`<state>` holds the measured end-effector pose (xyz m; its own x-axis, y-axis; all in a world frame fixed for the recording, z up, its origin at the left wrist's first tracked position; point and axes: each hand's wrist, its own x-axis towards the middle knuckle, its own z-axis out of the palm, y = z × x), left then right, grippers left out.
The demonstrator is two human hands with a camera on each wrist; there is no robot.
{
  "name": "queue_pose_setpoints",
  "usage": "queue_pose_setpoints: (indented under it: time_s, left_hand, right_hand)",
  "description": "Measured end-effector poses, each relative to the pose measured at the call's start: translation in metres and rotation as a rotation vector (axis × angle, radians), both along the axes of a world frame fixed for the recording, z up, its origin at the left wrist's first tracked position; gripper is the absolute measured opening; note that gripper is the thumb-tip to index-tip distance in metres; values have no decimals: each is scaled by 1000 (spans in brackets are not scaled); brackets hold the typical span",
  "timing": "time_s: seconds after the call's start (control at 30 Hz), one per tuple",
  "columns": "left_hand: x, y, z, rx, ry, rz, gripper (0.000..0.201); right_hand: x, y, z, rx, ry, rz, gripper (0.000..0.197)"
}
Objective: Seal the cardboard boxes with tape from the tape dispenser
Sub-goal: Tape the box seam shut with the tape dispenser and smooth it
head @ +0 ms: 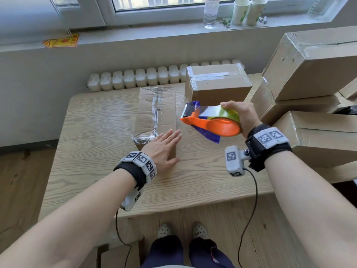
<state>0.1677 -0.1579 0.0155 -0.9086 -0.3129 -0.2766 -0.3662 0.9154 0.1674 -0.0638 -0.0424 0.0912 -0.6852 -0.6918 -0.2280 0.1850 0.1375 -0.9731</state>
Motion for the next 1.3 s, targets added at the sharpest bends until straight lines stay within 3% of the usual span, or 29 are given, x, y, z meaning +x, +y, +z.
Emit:
queue_pose_setpoints:
  time_s: [0.07, 0.23, 0.4, 0.63, 0.83, 1.0, 1.3]
  left_hand:
    - [0, -1, 2, 33, -4, 4, 85]
    - [13, -1, 2, 71, 91, 90, 79]
    - [48, -2, -2, 113, 176, 271, 69]
    - [73, 4, -11, 169, 309, 498, 70]
    - [70, 5, -17, 233, 386, 606, 65]
    - [68, 4, -18, 305, 482, 688, 57]
    - [69, 4, -11, 381, 523, 764, 59]
  right_hand:
    - [-3, 1, 0, 78, 97, 22, 25]
    - [-2, 11, -32, 352, 360, 131, 44]
    - [21, 21, -65, 647, 605, 342, 29]
    - [52, 25, -97, 759, 784, 407, 35]
    - [69, 30, -120, 801, 888, 433, 29]
    - [77, 35, -138, 915, 805, 574, 38]
    - [94, 36, -146, 1070, 852, 780, 19]
